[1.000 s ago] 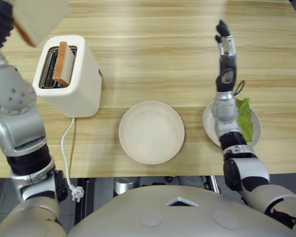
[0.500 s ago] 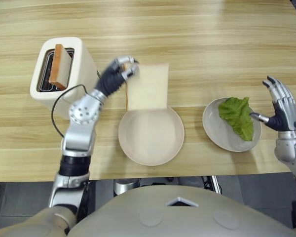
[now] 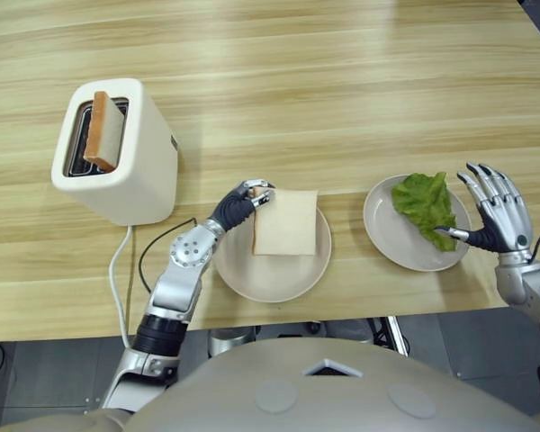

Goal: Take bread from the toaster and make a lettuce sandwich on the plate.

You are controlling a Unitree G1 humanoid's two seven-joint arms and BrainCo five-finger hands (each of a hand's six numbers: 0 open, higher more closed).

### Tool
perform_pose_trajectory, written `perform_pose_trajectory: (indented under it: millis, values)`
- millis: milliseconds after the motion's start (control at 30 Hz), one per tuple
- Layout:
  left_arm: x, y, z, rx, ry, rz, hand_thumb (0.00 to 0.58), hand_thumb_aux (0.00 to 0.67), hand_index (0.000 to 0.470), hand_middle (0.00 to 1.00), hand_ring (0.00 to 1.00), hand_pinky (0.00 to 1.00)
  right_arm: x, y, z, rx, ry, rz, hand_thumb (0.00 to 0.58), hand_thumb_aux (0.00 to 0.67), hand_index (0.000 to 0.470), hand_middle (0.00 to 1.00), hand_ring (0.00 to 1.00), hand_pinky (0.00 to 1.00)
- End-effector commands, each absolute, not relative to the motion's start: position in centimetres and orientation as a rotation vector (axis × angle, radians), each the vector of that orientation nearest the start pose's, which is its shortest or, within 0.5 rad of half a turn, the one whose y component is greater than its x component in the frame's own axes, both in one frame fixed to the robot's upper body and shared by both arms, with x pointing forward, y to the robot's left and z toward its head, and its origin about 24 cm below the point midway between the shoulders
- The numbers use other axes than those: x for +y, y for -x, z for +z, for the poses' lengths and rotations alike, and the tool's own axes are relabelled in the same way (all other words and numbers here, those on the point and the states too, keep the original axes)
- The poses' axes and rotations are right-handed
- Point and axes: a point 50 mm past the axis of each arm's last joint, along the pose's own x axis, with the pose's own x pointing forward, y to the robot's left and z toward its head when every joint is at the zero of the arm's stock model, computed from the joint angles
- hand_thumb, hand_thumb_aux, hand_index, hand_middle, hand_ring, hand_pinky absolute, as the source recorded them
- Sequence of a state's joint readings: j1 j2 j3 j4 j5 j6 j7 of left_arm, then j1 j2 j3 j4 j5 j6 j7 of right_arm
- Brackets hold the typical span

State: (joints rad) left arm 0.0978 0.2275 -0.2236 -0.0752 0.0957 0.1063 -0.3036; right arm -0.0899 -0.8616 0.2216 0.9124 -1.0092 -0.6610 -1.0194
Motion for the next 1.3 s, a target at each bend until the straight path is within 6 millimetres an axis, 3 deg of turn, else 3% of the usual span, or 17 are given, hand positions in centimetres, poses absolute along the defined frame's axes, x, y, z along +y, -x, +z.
perform_pose_trajectory:
  millis: [33,367,400,433,467,500,533,567,733,1100,1233,1267,1300]
  values:
    - [13.7,-22.1,0.4,0.212,-0.451,-0.46,0.58,0.67,0.46,1.0,1.0,1.0,-33.6,-20.2,0.7,-0.292,1.626,0.099,0.0,0.0,0.0,0.0,0.0,0.0]
    - [13.5,-22.0,-0.4,0.18,-0.687,-0.481,0.58,0.67,0.46,1.0,1.0,1.0,-32.6,-20.3,-0.6,-0.341,1.801,0.291,0.0,0.0,0.0,0.0,0.0,0.0]
    - [13.5,-21.9,-0.4,0.174,-0.712,-0.484,0.58,0.67,0.46,1.0,1.0,1.0,-32.6,-20.2,-0.7,-0.343,1.804,0.296,0.234,0.152,0.105,0.0,0.0,0.0]
    - [13.5,-21.9,-0.4,0.167,-0.737,-0.487,0.58,0.67,0.46,1.0,1.0,1.0,-32.5,-20.3,-0.7,-0.343,1.806,0.3,0.48,0.391,0.269,0.0,0.0,0.0]
    - [13.4,-21.9,-0.4,0.158,-0.76,-0.487,0.385,0.281,0.193,1.0,1.0,1.0,-32.5,-20.3,-0.8,-0.343,1.806,0.301,0.552,0.523,0.359,0.0,0.0,0.0]
    - [13.4,-21.9,-0.3,0.146,-0.784,-0.483,0.0,0.0,0.0,1.0,1.0,1.0,-32.5,-20.3,-0.8,-0.343,1.806,0.303,0.577,0.62,0.426,0.0,0.0,0.0]
    - [13.5,-22.0,-0.1,0.134,-0.805,-0.472,0.0,0.0,0.0,1.0,1.0,1.0,-32.5,-20.3,-0.8,-0.343,1.806,0.304,0.577,0.62,0.426,0.0,0.0,0.0]
    - [13.6,-22.1,0.1,0.122,-0.822,-0.456,0.0,0.0,0.0,1.0,1.0,1.0,-32.5,-20.2,-0.8,-0.344,1.803,0.304,0.58,0.67,0.46,0.0,0.0,0.0]
    - [14.3,-23.0,1.7,0.042,-0.879,-0.38,0.0,0.0,0.0,1.0,1.0,1.0,-32.0,-20.5,-0.5,-0.394,1.781,0.297,0.58,0.67,0.46,0.0,0.0,0.0]
    - [14.5,-23.7,2.9,-0.026,-0.916,-0.319,0.0,0.0,0.0,1.0,1.0,1.0,-30.2,-21.9,1.8,-0.572,1.706,0.253,0.58,0.67,0.46,0.0,0.0,0.0]
    - [14.7,-24.1,3.7,-0.058,-0.91,-0.286,0.0,0.0,0.0,0.94,0.94,0.94,-30.0,-22.4,2.9,-0.605,1.683,0.223,0.58,0.67,0.46,0.0,0.0,0.0]
    - [14.8,-24.2,4.0,-0.069,-0.911,-0.276,0.0,0.0,0.0,0.93,0.93,0.93,-29.8,-22.7,3.5,-0.624,1.668,0.21,0.58,0.67,0.46,0.07,0.07,0.07]
    - [14.9,-24.3,4.3,-0.081,-0.908,-0.262,0.0,0.0,0.0,0.93,0.93,0.93,-29.6,-22.9,4.0,-0.645,1.651,0.201,0.58,0.67,0.46,0.07,0.07,0.07]
